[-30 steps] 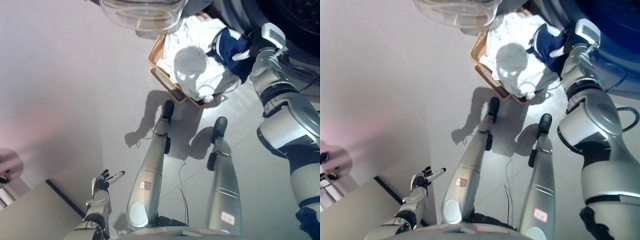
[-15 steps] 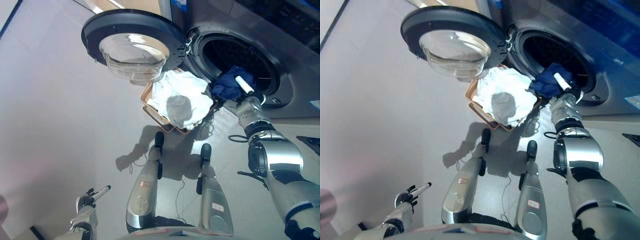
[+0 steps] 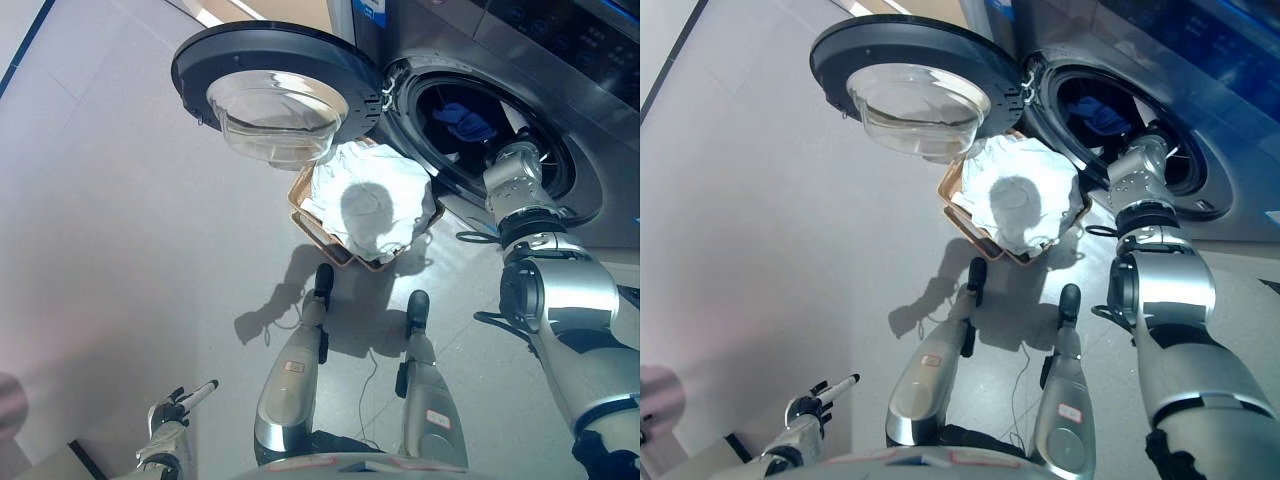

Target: Put the clothes in the basket into the washing machine.

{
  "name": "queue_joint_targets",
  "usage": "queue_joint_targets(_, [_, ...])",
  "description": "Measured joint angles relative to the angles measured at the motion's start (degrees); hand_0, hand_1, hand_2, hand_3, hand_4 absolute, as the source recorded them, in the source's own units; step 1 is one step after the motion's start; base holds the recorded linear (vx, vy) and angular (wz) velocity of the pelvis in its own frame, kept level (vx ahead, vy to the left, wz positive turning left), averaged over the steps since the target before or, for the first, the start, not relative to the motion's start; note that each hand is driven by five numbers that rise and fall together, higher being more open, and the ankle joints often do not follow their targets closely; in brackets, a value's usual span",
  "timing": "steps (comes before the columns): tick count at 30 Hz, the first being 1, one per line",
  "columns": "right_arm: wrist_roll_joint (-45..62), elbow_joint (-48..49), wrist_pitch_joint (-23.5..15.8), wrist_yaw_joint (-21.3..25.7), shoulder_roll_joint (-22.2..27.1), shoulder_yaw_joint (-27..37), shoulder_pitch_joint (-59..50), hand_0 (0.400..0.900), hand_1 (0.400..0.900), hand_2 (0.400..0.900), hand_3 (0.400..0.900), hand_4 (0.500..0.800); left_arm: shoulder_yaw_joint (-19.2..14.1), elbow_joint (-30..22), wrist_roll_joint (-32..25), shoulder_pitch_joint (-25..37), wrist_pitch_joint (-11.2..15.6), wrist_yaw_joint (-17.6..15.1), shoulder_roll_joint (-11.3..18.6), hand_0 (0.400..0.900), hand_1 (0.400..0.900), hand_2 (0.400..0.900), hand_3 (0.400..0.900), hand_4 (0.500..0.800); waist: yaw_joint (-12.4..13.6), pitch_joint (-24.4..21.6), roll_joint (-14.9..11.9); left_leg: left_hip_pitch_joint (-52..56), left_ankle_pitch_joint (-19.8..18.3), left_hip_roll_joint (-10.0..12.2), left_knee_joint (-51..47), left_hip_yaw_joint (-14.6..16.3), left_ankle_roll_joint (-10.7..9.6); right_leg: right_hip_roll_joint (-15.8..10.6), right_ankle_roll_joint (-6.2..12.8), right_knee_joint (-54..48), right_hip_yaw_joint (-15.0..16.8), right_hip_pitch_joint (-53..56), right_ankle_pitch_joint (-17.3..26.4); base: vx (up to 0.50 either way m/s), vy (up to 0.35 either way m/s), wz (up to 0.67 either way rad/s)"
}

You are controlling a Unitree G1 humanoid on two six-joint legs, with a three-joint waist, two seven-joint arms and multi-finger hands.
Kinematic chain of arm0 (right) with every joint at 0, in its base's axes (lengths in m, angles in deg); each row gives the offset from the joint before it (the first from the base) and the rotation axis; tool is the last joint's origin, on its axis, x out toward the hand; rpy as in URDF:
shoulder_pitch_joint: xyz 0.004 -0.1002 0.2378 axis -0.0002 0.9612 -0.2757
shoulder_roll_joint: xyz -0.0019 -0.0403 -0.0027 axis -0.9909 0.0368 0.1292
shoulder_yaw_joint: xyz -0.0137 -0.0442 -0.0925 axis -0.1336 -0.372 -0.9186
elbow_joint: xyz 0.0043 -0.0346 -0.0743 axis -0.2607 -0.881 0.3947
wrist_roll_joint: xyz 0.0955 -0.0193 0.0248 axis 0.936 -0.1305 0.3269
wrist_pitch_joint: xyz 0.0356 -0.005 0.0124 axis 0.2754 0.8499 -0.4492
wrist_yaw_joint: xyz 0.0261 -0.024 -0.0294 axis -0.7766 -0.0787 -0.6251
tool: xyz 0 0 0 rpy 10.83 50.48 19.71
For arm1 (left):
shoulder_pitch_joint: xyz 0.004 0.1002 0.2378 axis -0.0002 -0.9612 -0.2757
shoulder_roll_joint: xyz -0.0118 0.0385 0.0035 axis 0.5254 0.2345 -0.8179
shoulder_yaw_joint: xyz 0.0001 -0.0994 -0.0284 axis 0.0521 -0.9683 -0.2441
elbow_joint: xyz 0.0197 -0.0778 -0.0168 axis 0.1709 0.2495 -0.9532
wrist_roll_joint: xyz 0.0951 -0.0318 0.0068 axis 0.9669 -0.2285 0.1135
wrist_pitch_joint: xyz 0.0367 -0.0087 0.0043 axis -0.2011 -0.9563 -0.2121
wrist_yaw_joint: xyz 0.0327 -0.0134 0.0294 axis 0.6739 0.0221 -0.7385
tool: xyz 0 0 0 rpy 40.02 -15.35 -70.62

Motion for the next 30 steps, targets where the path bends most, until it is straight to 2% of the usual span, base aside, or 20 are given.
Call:
queue_joint_targets(9, [0.0, 0.0, -0.1, -1.1, 0.3, 0.0, 0.0, 0.9, 0.9, 0.9, 0.9, 0.8, 0.3, 0.2, 0.0, 0.3, 0.2, 0.3, 0.0, 0.9, 0.9, 0.9, 0.9, 0.8, 0.0, -0.1, 0.2, 0.0, 0.0, 0.0, -0.1, 0.2, 0.0, -0.1, 0.01, 0.0, 0.2, -0.2, 0.0, 0.03, 0.031, -0.07])
queue_joint_targets(11, [0.1, -2.1, -0.2, -1.4, 0.3, 0.0, -1.0, 0.9, 0.9, 0.9, 0.9, 0.8, 0.2, -0.5, -0.1, 1.3, -0.6, 0.3, -0.7, 0.9, 0.9, 0.9, 0.9, 0.8, 0.0, -0.6, 0.8, 0.1, 0.1, -0.1, 0.0, 0.3, 0.1, -0.2, 0.01, 0.0, 0.2, 0.0, 0.0, 0.0, 0.022, -0.01])
queue_joint_targets(12, [0.2, -2.9, -0.2, -1.4, 0.5, -0.1, -1.4, 0.9, 0.9, 0.9, 0.9, 0.8, 0.2, -0.8, -0.1, 1.3, 0.0, 0.6, -1.4, 0.9, 0.9, 0.9, 0.9, 0.8, -0.1, -0.8, 1.2, 0.1, 0.1, -0.2, 0.0, 0.3, 0.1, -0.2, 0.01, 0.0, 0.2, 0.0, 0.0, 0.0, 0.0, 0.0])
queue_joint_targets(15, [0.5, -4.2, 0.1, -1.5, 1.5, -3.6, -1.8, 0.9, 0.9, 0.9, 0.9, 0.8, 0.3, -1.8, -0.1, 1.3, 0.2, 0.6, -1.9, 0.9, 0.9, 0.9, 0.9, 0.8, 0.0, -1.4, 2.1, 0.2, 0.1, 0.0, 0.0, 0.3, 0.1, -0.1, 0.01, 0.0, 0.3, 0.0, 0.0, 0.0, 0.006, -0.01])
queue_joint_targets(19, [0.5, -5.2, 0.2, -2.8, 1.5, -4.4, -1.5, 0.9, 0.9, 0.9, 0.9, 0.8, 0.2, -1.9, 0.0, 1.2, 0.1, 0.6, -1.9, 0.9, 0.9, 0.9, 0.9, 0.8, 0.0, -1.6, 2.3, 0.8, 0.1, -0.1, 0.0, 0.4, 0.1, -0.1, 0.01, 0.0, 0.7, 0.5, 0.0, 0.0, 0.005, 0.0])
queue_joint_targets(23, [-1.1, -5.8, 0.5, -5.1, 2.8, -4.9, 4.2, 0.9, 0.9, 0.9, 0.9, 0.8, 0.6, -6.4, 0.3, -1.0, 0.4, 0.8, -2.8, 0.9, 0.9, 0.9, 0.9, 0.8, 1.5, -1.6, 2.3, 3.6, -0.3, 0.0, -0.1, 0.3, 0.0, -0.1, -0.13, 0.0, -0.2, 3.2, -0.2, -0.01, -0.016, 0.03])
queue_joint_targets(26, [-2.8, -5.7, 0.7, -6.5, 3.1, -4.1, 10.9, 0.9, 0.9, 0.9, 0.9, 0.8, 0.3, -9.7, 0.1, -2.3, -0.2, 2.0, -3.7, 0.9, 0.9, 0.9, 0.9, 0.8, 1.8, -1.8, 2.5, 5.5, -0.7, -0.1, -0.2, 0.2, 0.0, -0.2, -0.65, 0.0, -0.4, 5.1, -0.9, 0.0, 0.0, 0.0])
queue_joint_targets(30, [-6.4, -7.6, 2.2, -7.7, 2.2, -2.4, 19.8, 0.9, 0.9, 0.9, 0.9, 0.8, 1.0, -12.5, 0.0, -3.0, -0.6, 2.7, -6.6, 0.9, 0.9, 0.9, 0.9, 0.8, 1.1, -2.4, 3.4, 7.6, -1.2, -0.6, -0.2, 0.0, 0.0, -0.6, -0.5, 0.0, -0.5, 7.4, -1.0, 0.01, -0.003, 0.01])
